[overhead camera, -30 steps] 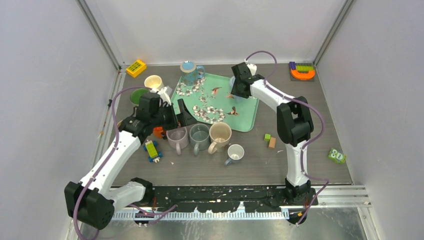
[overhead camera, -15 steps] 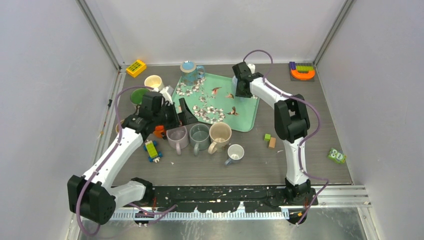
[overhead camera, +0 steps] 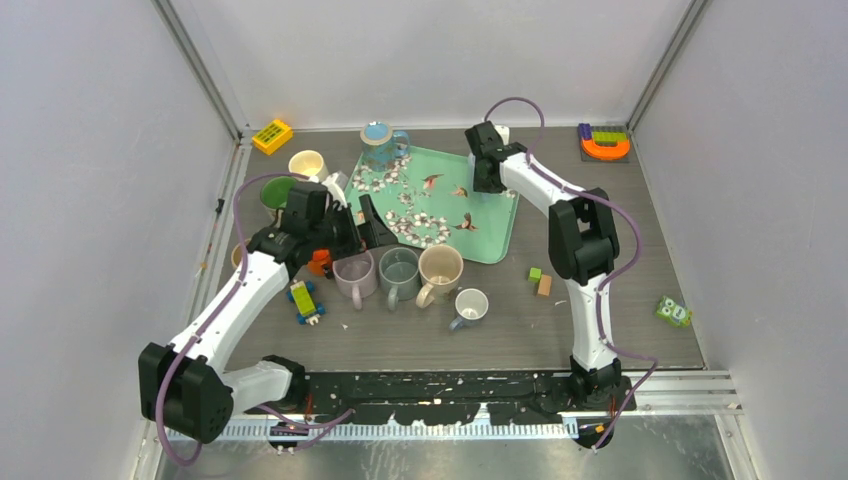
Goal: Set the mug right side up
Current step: Turn over the cup on the tray.
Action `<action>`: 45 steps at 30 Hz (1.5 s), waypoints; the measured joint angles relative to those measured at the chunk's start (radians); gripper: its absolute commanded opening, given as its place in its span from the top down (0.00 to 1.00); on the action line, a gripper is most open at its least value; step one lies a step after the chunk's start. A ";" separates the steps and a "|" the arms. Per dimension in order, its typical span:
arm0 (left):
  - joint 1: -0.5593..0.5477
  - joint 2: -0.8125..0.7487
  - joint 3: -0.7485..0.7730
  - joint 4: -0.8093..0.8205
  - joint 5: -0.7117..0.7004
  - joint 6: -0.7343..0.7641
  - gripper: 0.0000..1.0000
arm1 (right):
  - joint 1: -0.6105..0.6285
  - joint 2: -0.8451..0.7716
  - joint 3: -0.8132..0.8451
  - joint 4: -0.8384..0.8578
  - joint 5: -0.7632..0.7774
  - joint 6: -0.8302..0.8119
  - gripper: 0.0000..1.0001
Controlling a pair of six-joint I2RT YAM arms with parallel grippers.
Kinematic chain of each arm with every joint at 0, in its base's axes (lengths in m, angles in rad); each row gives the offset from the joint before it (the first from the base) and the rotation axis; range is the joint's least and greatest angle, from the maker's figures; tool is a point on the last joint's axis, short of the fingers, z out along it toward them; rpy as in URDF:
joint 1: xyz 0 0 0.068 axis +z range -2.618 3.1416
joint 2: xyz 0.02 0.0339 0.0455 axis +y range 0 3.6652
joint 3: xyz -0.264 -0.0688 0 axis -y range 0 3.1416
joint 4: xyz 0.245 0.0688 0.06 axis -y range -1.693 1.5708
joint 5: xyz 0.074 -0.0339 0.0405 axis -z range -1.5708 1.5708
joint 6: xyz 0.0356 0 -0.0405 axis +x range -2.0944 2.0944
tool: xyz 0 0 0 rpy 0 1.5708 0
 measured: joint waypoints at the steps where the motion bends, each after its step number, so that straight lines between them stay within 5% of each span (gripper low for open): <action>1: 0.000 0.000 0.000 0.005 0.001 -0.005 0.00 | 0.000 -0.001 0.000 0.000 -0.003 -0.003 0.99; 21: 0.000 0.093 0.053 0.282 0.108 -0.291 0.01 | -0.002 -0.332 -0.098 0.108 -0.402 0.150 0.99; 29: 0.000 0.154 0.031 0.507 0.142 -0.521 0.05 | 0.008 -0.377 -0.261 0.390 -0.555 0.456 0.99; 45: 0.014 0.158 -0.058 0.732 0.089 -0.835 0.18 | 0.135 -0.418 -0.481 0.826 -0.526 0.843 0.99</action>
